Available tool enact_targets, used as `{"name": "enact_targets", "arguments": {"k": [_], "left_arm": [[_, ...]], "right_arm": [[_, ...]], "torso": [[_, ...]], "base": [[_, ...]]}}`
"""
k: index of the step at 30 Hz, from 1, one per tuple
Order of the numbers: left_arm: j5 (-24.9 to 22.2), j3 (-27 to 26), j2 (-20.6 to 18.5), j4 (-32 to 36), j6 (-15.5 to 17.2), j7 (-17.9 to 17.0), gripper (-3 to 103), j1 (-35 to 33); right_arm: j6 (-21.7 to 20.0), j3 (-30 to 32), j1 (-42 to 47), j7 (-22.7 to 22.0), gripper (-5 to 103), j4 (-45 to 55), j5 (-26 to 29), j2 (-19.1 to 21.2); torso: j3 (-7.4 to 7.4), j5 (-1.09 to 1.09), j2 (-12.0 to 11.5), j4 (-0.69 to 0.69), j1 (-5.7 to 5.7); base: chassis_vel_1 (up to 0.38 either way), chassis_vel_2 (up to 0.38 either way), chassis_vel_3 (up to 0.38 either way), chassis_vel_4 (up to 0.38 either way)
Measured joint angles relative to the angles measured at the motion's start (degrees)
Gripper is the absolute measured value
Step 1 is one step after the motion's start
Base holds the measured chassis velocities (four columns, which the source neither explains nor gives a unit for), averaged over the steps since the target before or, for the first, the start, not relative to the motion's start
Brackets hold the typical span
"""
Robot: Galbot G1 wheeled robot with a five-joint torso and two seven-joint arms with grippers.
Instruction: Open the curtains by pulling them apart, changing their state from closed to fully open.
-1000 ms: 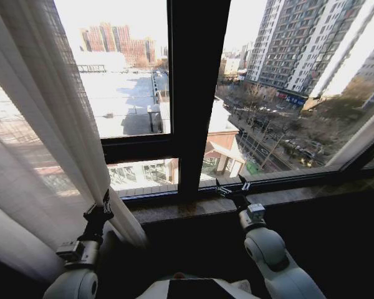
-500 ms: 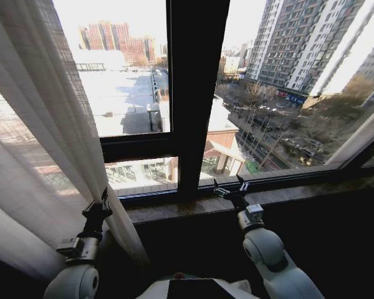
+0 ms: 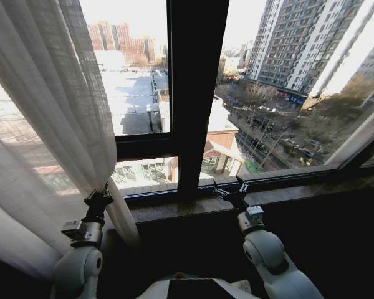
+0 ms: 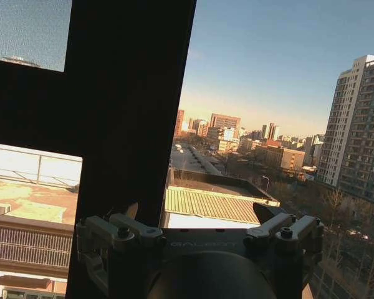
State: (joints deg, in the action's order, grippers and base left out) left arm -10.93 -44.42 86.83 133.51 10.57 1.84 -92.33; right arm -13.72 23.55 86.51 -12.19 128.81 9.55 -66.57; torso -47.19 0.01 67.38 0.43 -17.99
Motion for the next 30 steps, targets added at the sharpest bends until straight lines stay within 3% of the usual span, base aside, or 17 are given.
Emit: {"name": "enact_targets", "arguments": {"k": [7, 11, 12, 18, 23, 30], "left_arm": [[0.0, 0.1, 0.2, -0.2, 0.2, -0.1, 0, -0.4], [0.0, 0.1, 0.2, 0.1, 0.1, 0.0, 0, -1.3], [-0.1, 0.1, 0.2, 0.5, 0.0, 0.1, 0, -1.9], [-0.7, -0.3, -0.3, 0.9, -0.2, 0.4, 0, -2.5], [-1.6, -1.1, -0.6, 1.1, -0.6, 1.6, 0, -2.9], [-1.9, -1.3, -0.7, 1.2, -1.2, 1.9, 0, -3.2]], "right_arm": [[0.1, 0.1, 3.8, -0.1, 100, 3.3, 1.3, 0.4], [0.0, 1.0, 6.4, 1.2, 100, 5.6, 4.7, 0.7], [0.1, 3.1, 6.6, 3.1, 100, 6.1, 5.9, 0.3], [0.2, 8.5, 4.8, 4.9, 100, 3.8, 10.3, 0.4], [1.3, 12.8, 3.7, 6.0, 100, 0.9, 10.5, 0.6], [1.4, 13.4, 4.2, 6.0, 100, 0.9, 8.5, 0.0]], "torso": [[0.0, 0.0, 0.0, 0.01, 0.0], [0.0, 0.0, 0.0, 0.01, 0.0], [0.0, -0.01, 0.0, 0.0, 0.0], [0.0, 0.01, 0.0, 0.0, 0.0], [0.0, 0.0, 0.0, 0.0, 0.0], [0.0, 0.0, 0.0, 0.01, 0.0]], "base": [[0.0, 0.0, 0.0, 0.0], [0.0, 0.0, 0.0, 0.0], [0.0, 0.0, 0.0, 0.0], [0.0, 0.0, 0.0, 0.0], [0.0, 0.0, 0.0, 0.0], [0.0, 0.0, 0.0, 0.0]]}}
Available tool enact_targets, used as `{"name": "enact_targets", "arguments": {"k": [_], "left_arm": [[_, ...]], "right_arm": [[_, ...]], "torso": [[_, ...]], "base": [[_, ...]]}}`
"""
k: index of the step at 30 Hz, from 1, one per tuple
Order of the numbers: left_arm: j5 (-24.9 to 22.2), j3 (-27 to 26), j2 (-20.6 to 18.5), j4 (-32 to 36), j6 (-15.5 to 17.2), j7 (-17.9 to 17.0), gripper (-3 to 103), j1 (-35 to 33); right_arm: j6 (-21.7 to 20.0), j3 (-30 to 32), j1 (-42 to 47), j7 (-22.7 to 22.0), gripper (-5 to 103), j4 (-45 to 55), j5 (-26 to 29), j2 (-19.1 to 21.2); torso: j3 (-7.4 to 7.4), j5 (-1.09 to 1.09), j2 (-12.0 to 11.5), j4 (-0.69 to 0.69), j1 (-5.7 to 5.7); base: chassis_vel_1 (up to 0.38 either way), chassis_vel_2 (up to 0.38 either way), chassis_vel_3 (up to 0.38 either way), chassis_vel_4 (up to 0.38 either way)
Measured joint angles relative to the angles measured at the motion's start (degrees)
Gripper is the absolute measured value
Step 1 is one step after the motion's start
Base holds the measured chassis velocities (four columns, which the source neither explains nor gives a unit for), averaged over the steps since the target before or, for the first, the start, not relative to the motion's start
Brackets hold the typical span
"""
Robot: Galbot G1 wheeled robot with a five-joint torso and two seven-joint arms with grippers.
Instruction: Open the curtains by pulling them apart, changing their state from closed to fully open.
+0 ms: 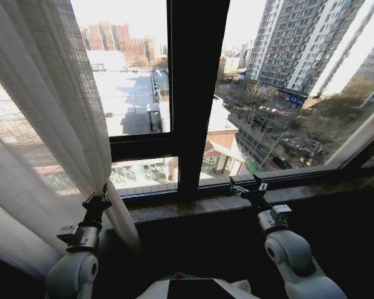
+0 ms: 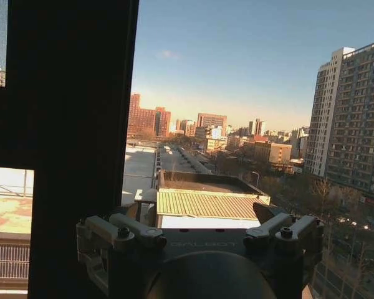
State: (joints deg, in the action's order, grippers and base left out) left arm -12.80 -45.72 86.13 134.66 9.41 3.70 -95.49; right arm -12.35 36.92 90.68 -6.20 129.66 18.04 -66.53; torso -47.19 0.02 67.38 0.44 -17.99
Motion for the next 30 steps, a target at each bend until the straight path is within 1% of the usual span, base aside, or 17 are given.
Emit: {"name": "enact_targets", "arguments": {"k": [1, 5, 16, 22, 30], "left_arm": [[0.0, 0.0, -0.1, 0.0, 0.0, 0.0, 0, 0.0], [0.0, 0.1, -0.1, 0.1, 0.0, 0.1, 0, -0.1], [-0.5, -0.5, -1.2, 0.5, -0.3, -0.1, 0, -0.6], [-0.6, -0.6, -1.3, 0.7, -0.3, -0.2, 0, -0.7], [-0.6, -0.4, -1.0, 0.6, -0.3, -0.2, 0, -0.7]], "right_arm": [[0.0, -0.2, 0.1, 0.1, 100, 0.0, -1.5, -0.3], [0.0, -0.4, 0.1, 0.1, 100, 0.0, -3.3, -0.7], [0.0, -2.4, 0.5, -0.4, 100, 0.8, -5.8, -2.0], [0.0, -2.8, 0.3, -0.5, 100, 0.7, -6.1, -2.2], [0.0, -3.1, 0.5, -0.6, 100, 0.9, -6.2, -2.2]], "torso": [[0.0, 0.0, 0.0, 0.0, 0.0], [0.0, 0.0, 0.0, 0.0, 0.0], [0.0, 0.0, 0.0, -0.01, 0.0], [0.0, 0.0, 0.0, -0.01, -0.01], [0.0, -0.01, 0.0, 0.0, 0.0]], "base": [[0.0, 0.0, 0.0, 0.0], [0.0, 0.0, 0.0, 0.0], [0.012, 0.009, -0.006, -0.008], [0.129, 0.123, -0.129, -0.112], [0.235, 0.224, -0.255, -0.234]]}}
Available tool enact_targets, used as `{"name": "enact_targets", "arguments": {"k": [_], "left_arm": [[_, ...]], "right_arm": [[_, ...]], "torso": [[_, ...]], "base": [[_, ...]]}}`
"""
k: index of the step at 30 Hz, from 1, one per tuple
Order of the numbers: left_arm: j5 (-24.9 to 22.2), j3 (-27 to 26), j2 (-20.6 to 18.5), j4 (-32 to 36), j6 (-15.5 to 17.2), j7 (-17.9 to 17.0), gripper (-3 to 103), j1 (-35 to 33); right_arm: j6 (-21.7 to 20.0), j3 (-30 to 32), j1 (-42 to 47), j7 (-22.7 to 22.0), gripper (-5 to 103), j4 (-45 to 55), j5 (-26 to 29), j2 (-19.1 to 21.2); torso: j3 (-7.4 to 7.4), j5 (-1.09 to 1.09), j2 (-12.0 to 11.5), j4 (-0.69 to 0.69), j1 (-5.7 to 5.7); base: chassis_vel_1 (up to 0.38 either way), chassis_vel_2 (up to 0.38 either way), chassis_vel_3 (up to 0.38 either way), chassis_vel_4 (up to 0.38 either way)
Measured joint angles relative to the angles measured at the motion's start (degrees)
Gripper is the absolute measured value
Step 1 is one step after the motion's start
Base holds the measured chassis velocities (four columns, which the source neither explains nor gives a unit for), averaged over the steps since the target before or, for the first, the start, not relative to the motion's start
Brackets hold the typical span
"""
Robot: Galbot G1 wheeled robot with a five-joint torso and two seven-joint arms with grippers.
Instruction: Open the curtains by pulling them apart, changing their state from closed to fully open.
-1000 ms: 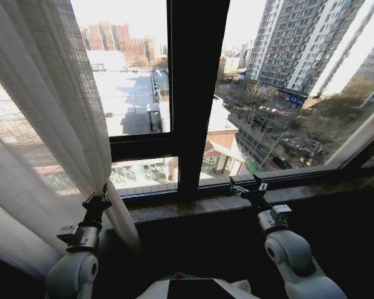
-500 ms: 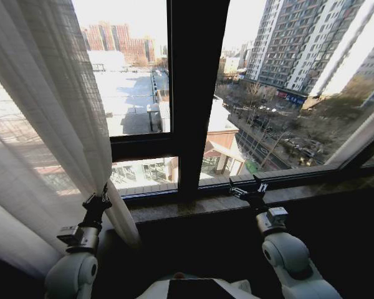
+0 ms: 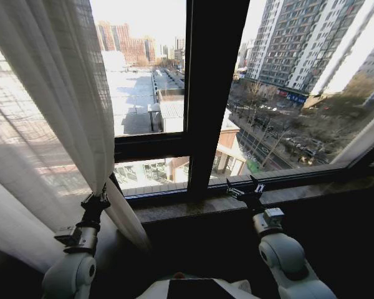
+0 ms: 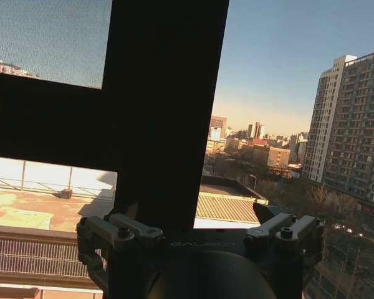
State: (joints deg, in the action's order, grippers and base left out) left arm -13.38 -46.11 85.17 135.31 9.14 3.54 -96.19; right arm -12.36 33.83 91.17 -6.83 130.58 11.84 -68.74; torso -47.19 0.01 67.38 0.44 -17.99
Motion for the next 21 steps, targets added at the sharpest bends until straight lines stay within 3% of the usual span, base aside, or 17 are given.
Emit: {"name": "enact_targets", "arguments": {"k": [21], "left_arm": [[0.2, -0.2, 1.6, 0.1, -1.2, 0.0, 0, -0.9]], "right_arm": [[0.2, -1.0, 0.1, 0.0, 100, -0.1, -0.8, -0.3]], "torso": [[0.0, 0.01, 0.0, 0.0, -0.01]], "base": [[0.346, 0.348, -0.342, -0.345]]}}
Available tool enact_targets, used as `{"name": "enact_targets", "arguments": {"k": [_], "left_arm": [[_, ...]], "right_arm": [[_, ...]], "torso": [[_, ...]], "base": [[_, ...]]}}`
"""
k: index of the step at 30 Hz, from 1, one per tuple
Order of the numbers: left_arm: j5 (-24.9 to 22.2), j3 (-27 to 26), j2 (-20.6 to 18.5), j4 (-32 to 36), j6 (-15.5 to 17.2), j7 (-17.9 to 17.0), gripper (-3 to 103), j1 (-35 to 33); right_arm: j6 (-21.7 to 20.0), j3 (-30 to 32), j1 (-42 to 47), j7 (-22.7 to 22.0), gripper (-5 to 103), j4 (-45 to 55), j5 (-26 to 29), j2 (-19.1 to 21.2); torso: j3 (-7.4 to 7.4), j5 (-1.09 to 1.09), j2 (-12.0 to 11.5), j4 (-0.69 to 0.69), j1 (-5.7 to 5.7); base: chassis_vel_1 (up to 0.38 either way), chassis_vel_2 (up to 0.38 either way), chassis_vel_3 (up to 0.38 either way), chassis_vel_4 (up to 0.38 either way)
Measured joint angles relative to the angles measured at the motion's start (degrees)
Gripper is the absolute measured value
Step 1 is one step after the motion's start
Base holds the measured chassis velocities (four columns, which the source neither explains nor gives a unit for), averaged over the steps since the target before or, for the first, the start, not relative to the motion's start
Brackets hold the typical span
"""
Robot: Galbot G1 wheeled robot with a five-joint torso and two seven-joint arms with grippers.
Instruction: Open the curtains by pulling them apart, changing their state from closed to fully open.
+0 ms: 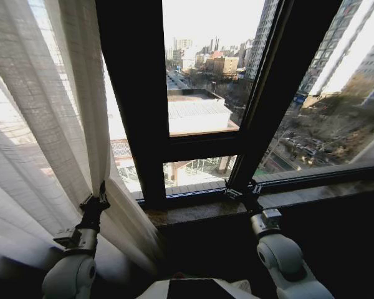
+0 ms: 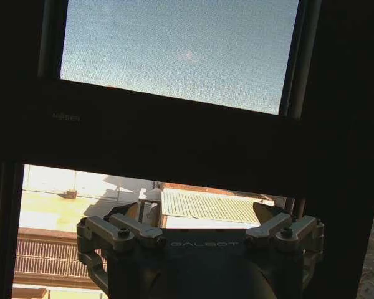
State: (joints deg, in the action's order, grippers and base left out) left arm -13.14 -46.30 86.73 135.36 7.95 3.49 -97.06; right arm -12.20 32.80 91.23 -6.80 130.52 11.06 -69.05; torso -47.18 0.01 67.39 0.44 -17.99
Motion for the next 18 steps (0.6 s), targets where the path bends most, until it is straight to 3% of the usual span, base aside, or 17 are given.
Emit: {"name": "enact_targets", "arguments": {"k": [18], "left_arm": [[0.9, 0.4, 2.2, 0.6, -1.6, 0.0, 0, -1.3]], "right_arm": [[0.5, -0.7, 0.4, 0.3, 100, -0.1, -0.9, 0.0]], "torso": [[0.0, 0.0, 0.0, 0.01, 0.0]], "base": [[0.349, 0.349, -0.36, -0.352]]}}
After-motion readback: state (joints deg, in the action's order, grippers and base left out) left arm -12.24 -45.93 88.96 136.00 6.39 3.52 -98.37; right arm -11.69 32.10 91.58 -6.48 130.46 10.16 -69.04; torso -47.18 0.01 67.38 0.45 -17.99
